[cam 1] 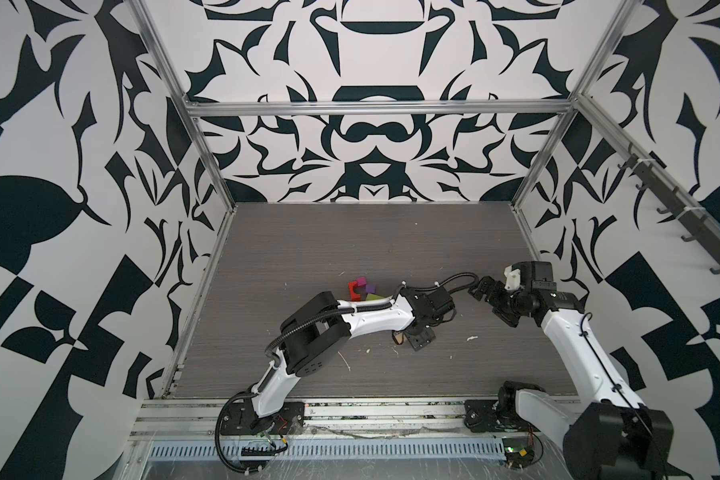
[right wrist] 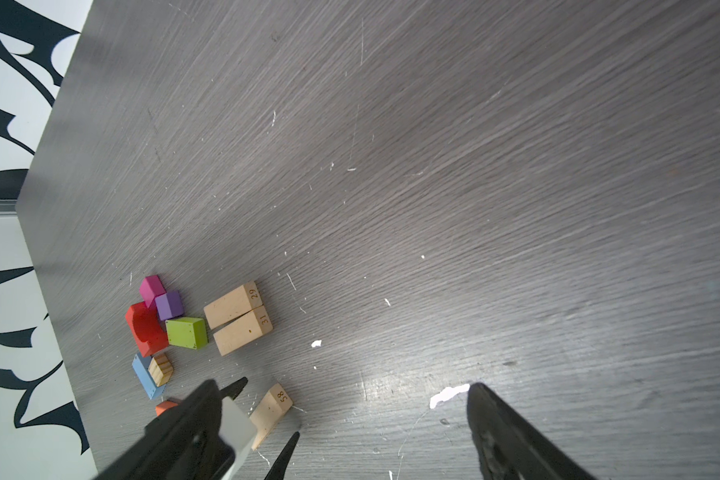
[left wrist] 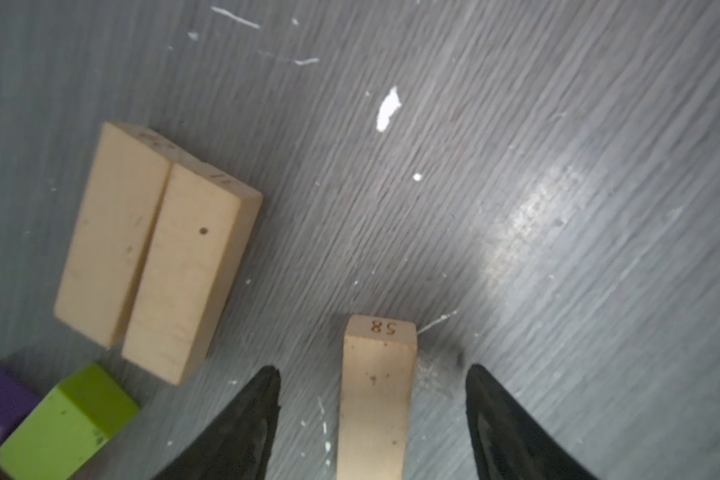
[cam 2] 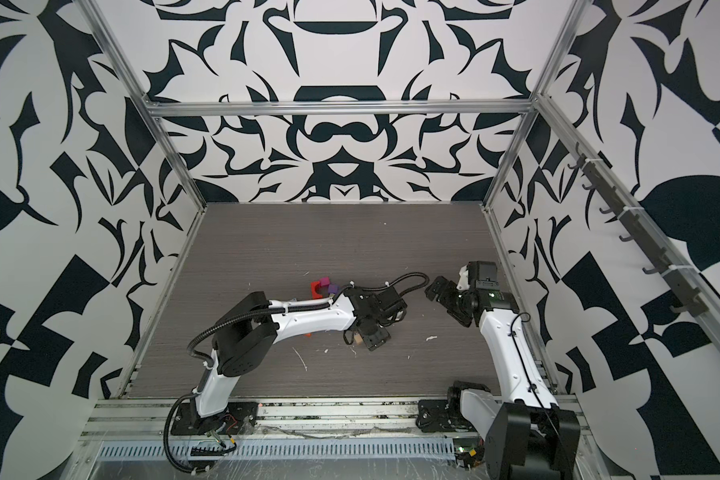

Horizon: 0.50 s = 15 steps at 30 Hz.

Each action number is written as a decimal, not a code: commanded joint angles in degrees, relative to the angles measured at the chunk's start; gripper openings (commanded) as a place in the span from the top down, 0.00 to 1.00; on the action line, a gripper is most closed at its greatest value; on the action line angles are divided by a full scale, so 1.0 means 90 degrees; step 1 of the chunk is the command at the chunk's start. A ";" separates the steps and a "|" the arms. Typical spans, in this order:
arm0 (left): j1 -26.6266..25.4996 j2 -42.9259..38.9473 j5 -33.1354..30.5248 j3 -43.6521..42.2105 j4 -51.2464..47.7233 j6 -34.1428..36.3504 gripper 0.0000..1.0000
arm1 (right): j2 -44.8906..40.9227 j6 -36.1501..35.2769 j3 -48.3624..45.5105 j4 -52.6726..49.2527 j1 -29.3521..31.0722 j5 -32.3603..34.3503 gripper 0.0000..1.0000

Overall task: Build the wood block tower
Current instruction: 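Set the 58 bar on the table and open the left gripper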

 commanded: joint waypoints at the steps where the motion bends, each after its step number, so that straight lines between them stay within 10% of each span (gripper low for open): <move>1: -0.0007 -0.0681 -0.0173 -0.0170 0.0160 -0.0018 0.22 | -0.0088 -0.0216 0.0052 -0.0102 -0.0020 0.0189 0.04; 15: 0.0743 -0.1844 -0.0333 -0.0598 0.0241 -0.0840 0.02 | -0.0412 -0.0449 -0.0236 0.0211 0.0252 -0.0259 0.04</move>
